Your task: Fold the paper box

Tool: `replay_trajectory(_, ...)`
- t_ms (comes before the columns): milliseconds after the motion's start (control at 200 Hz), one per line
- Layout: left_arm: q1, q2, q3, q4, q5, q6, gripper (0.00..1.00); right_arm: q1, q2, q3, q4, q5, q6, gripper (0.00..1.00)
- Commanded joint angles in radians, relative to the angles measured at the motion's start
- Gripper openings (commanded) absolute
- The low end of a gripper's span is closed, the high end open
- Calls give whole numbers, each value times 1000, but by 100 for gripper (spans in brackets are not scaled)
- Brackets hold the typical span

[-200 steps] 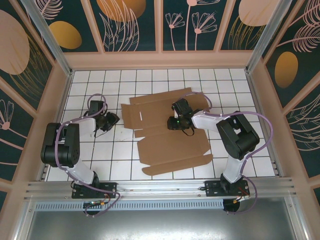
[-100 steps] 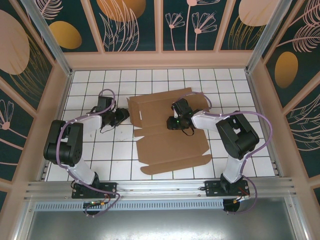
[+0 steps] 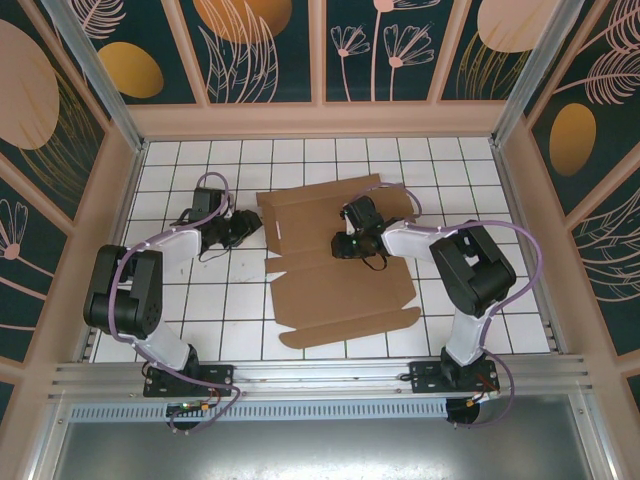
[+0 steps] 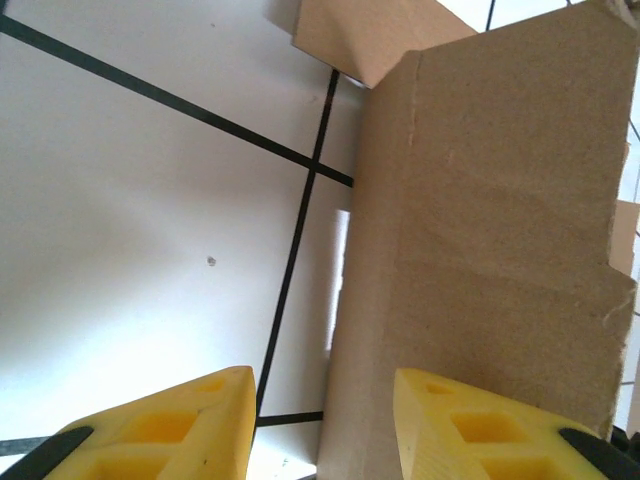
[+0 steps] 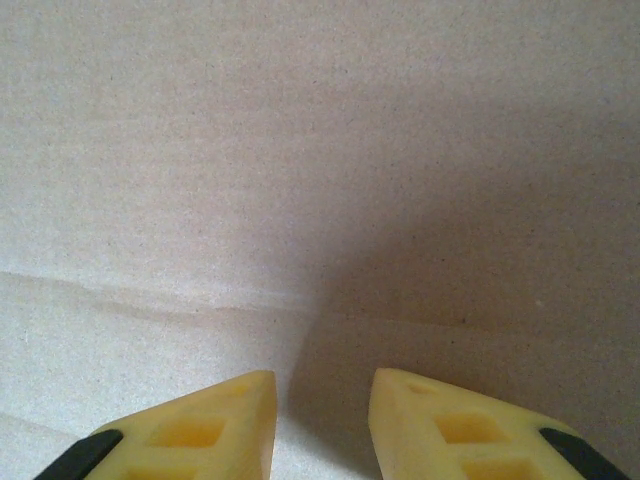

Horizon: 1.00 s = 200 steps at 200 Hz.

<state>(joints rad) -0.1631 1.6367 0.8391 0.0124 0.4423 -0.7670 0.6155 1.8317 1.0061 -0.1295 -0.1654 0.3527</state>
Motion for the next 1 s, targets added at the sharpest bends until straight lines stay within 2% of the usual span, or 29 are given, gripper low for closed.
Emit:
replay_trajectory(0,-10,-14,15,39,55,11,42,17,93,-43,-120,-12,-8,33)
replay_trajectory(560,-43,120,89,29,54,26,48,24,100,-50,-117,-24,-11,33)
replay_trajectory(776,-45,96,96,32,47,28,53,26,100,-49,-119,-23,-15,33)
replay_trajectory(996,-45,147,102,15,39,38,52,26,104,-49,-119,-22,-16,33)
